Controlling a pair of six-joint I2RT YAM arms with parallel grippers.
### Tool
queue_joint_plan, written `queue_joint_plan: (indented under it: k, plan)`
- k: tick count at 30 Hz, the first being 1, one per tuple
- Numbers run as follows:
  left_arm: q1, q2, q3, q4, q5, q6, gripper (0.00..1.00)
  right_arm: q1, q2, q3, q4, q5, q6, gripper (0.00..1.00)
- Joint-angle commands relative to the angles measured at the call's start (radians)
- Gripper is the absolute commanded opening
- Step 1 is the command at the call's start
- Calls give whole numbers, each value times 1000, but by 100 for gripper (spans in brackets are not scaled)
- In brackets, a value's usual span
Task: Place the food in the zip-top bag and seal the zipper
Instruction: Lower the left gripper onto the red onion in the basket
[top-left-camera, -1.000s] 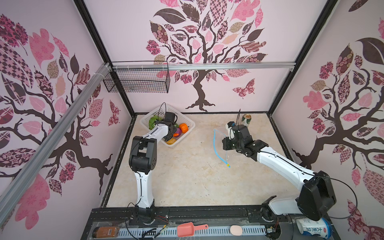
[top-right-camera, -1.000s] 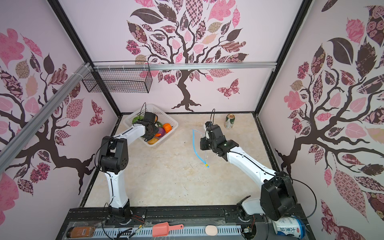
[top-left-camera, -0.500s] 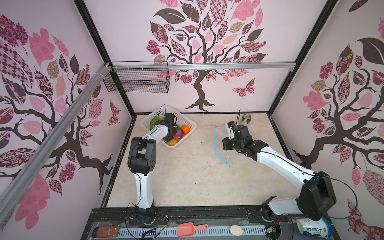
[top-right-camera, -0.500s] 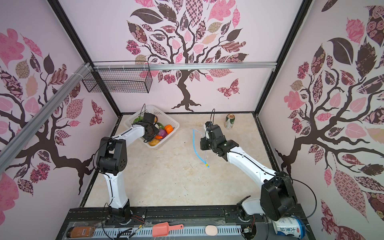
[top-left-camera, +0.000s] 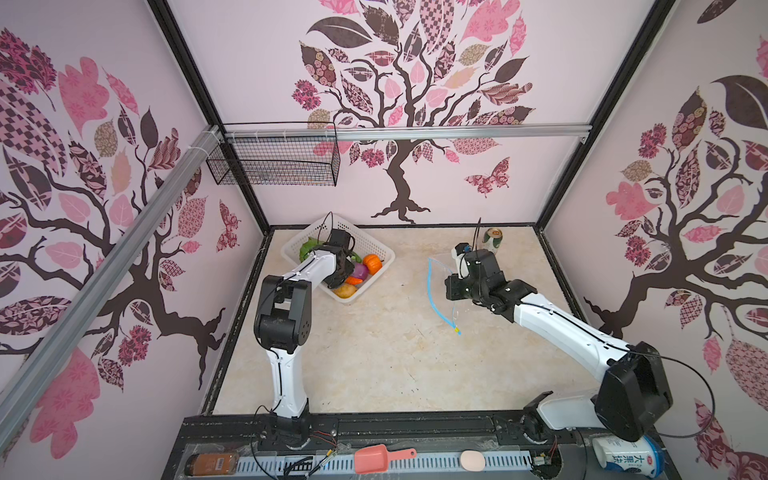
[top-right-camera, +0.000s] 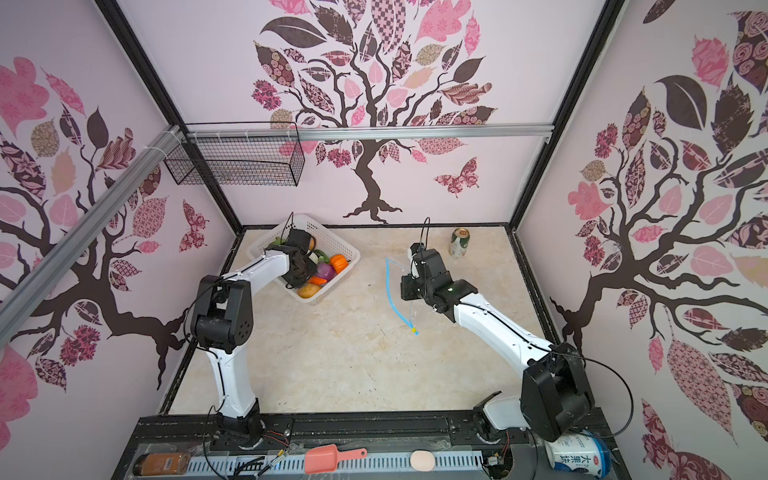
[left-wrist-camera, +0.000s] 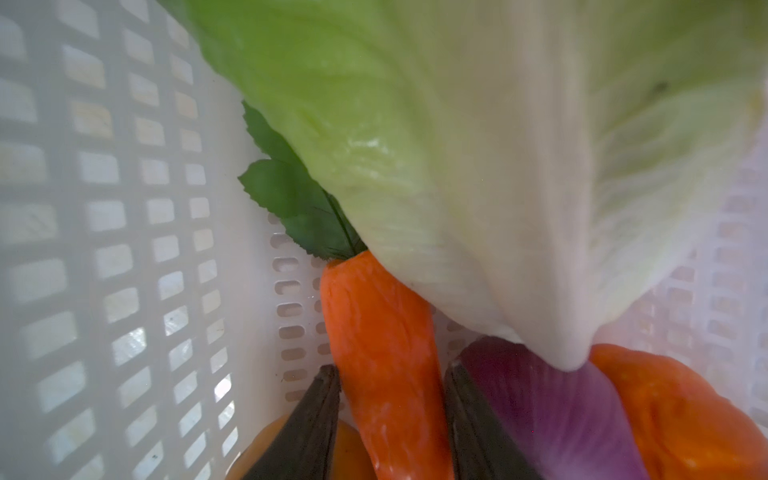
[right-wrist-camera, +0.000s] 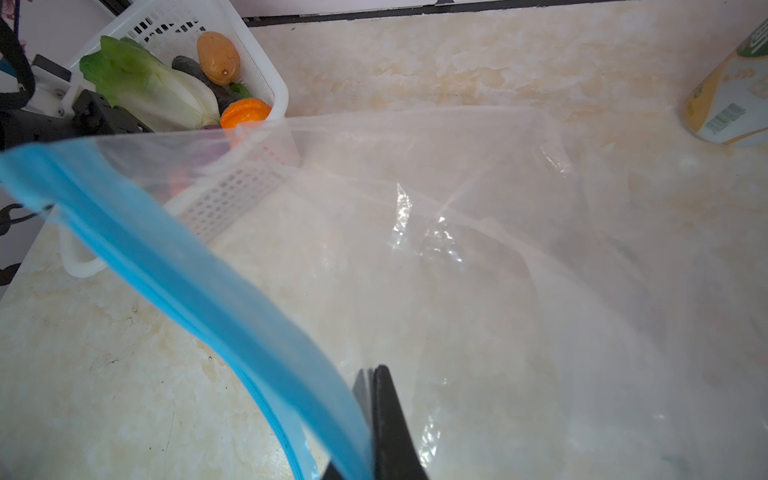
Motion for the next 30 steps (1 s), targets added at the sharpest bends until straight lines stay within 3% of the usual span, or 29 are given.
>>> queue_joint_plan:
  k: [1,9,14,30]
  plan:
    - [-1,-38,-72,-100,-58,61,45,0,-45,26,-31,18,-15,0]
    - [-8,-151,-71,-84,-14,140,53,0,-31,41,-29,3,-15,0]
    - [-54,-159,-23,-99,-15,159,63,0,-36,33,-30,3,-10,0]
    - [-86,-3,95,-53,47,183,66,-1,-59,18,-41,17,-15,0]
